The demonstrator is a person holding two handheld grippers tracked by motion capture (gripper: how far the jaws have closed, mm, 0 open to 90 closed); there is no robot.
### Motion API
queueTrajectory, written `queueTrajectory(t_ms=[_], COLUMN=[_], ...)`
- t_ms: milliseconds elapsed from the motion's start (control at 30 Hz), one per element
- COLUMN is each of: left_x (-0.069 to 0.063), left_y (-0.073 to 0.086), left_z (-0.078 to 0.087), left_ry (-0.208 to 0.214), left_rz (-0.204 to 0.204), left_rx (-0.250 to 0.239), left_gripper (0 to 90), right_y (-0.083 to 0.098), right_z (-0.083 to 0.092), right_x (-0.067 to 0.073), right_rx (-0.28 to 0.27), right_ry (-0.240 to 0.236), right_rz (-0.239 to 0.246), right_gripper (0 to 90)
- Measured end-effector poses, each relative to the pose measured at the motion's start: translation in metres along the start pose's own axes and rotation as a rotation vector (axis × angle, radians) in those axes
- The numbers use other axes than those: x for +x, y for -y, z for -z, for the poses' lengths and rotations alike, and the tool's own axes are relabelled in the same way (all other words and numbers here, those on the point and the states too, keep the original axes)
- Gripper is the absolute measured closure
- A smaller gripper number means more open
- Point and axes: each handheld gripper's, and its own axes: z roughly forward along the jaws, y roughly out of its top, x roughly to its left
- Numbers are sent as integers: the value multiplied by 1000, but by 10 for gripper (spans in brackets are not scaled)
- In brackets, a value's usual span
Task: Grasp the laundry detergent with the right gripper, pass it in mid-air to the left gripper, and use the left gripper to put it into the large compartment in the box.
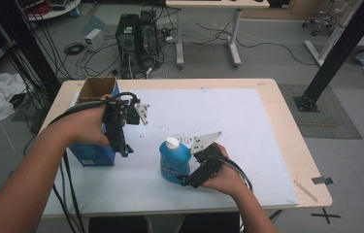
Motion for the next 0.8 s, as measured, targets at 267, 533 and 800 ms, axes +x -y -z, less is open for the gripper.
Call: queueTrajectory(t_ms=[267, 533, 800], left_x=[0, 0, 1], left_y=[2, 4, 6], left_z=[-1, -1, -2], left_ry=[-1, -7, -9], left_rz=[2, 6, 10], left_rx=[0, -4, -5], left_gripper=[60, 60, 60], right_y=[-2, -5, -7], right_z=[-8, -14, -17], right_x=[3, 5, 6], right_rx=[-37, -64, -89], right_ry=[20, 31, 33], right_rz=[-3, 0, 3], right_gripper=[29, 42, 72])
